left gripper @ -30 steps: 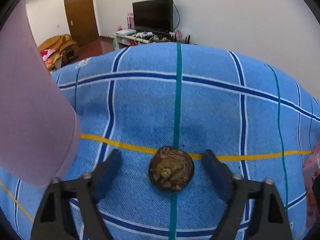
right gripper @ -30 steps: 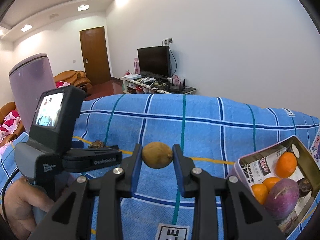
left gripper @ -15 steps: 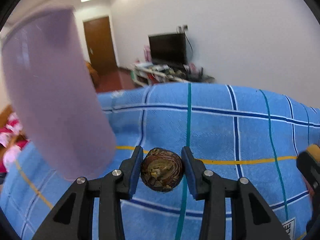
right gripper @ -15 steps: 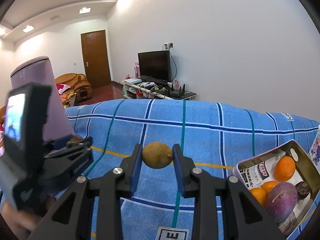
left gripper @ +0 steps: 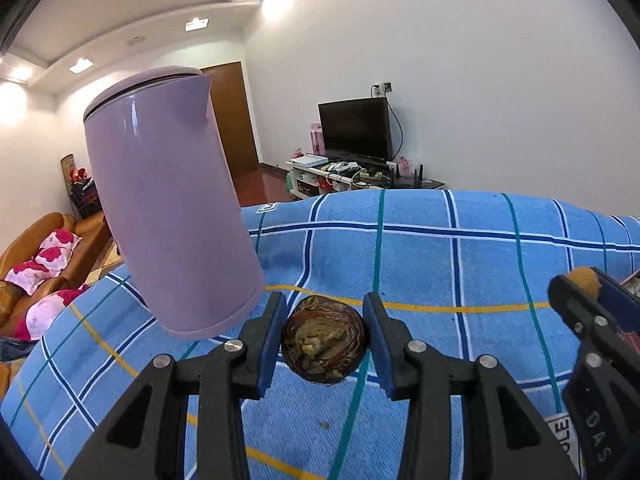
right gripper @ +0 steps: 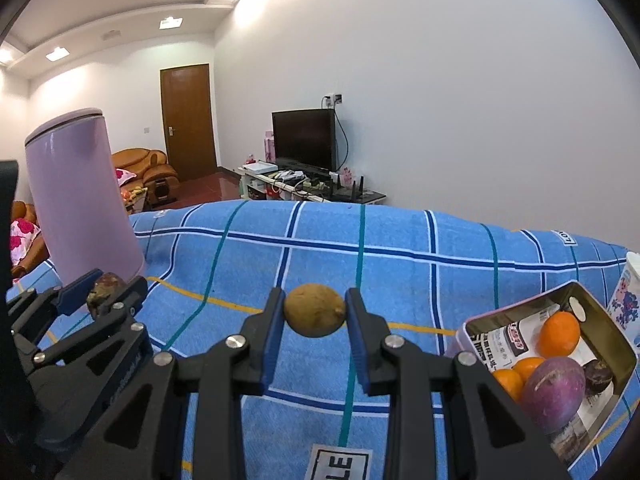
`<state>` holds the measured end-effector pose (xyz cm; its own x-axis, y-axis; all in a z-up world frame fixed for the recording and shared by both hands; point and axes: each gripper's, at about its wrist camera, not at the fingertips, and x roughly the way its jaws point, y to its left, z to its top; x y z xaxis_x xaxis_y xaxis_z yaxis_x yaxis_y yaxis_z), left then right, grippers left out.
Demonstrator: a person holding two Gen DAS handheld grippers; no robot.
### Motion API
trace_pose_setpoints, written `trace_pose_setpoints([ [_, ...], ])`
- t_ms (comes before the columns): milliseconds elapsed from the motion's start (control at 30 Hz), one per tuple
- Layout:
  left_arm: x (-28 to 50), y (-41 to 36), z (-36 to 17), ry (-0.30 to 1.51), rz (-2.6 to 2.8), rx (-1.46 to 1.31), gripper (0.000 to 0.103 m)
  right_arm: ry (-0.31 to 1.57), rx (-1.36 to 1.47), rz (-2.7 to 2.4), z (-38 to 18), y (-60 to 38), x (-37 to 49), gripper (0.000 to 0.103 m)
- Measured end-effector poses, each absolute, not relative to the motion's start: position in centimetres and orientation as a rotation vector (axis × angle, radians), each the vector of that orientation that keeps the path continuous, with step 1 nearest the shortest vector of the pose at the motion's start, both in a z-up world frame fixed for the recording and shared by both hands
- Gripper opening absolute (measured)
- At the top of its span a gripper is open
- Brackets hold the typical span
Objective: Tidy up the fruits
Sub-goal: 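Lift and carry the root chunk and yellow-brown fruit over the pink tin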
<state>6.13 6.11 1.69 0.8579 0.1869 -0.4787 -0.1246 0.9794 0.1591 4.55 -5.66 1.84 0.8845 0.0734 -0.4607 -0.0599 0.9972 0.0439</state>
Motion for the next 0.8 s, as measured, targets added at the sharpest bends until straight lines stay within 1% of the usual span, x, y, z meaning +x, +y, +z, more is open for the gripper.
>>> trace_pose_setpoints([
  [333,6.2,6.4,1.8,0.51,0.158,0.103,0.042,0.478,0.036,0.055,1.9,-6.2,2.4,0.034],
  [800,4.2,5.8,2.0,0.5,0.138,0.093,0.042,0.477,0.003,0.066,2.0,-6.2,-0.3,0.034],
])
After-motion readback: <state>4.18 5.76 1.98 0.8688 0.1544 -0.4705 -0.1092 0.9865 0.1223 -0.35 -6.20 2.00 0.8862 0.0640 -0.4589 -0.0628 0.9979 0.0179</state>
